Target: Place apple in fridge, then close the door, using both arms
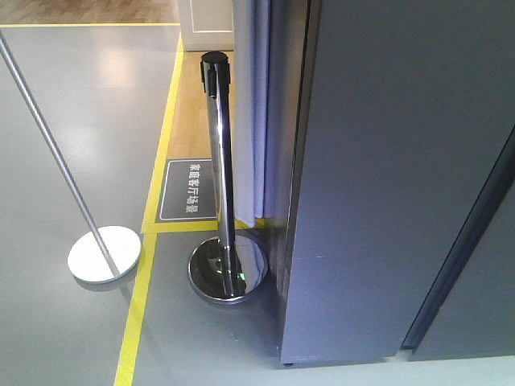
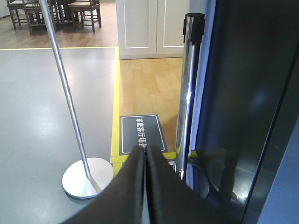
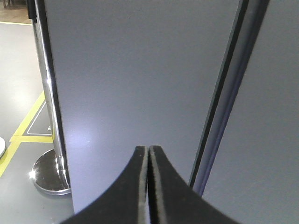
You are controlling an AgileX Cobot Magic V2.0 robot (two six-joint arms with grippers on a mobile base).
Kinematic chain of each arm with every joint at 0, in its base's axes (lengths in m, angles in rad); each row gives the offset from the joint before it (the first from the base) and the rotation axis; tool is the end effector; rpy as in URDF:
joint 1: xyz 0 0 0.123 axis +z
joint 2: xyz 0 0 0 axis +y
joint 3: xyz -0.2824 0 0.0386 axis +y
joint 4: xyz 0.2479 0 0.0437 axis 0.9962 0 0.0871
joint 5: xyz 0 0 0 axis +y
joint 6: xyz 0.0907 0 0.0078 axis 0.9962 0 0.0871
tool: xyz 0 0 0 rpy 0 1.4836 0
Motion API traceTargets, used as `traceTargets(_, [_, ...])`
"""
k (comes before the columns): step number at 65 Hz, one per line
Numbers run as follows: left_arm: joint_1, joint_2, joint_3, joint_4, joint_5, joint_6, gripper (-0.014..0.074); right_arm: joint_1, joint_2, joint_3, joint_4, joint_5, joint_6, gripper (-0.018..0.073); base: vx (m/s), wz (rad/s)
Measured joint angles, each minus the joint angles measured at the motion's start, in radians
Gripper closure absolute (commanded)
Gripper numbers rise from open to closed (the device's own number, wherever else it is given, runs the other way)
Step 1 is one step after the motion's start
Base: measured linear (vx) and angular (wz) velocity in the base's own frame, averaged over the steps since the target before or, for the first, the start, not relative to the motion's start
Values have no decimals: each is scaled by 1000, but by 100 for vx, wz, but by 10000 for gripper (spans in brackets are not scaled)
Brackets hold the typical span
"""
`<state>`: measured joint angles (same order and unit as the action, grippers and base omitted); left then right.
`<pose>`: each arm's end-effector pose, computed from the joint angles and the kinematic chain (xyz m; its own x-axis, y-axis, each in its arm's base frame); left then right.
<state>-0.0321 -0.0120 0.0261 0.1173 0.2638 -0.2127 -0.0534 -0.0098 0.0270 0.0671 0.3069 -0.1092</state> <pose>0.0551 0.0010 0.1812 -0.1870 -0.0933 -0.9779 -0.0165 0.9956 -0.0918 0.0543 -0.0010 0.1768 -0.2350 -0.0327 -0.9714 0.0231 0.9990 -0.0392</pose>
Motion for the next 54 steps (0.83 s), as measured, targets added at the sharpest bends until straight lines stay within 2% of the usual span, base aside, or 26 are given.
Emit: traceTargets(54, [0, 0, 0, 0, 0, 0, 602, 0, 0, 0, 0, 2, 5, 568, 0, 0])
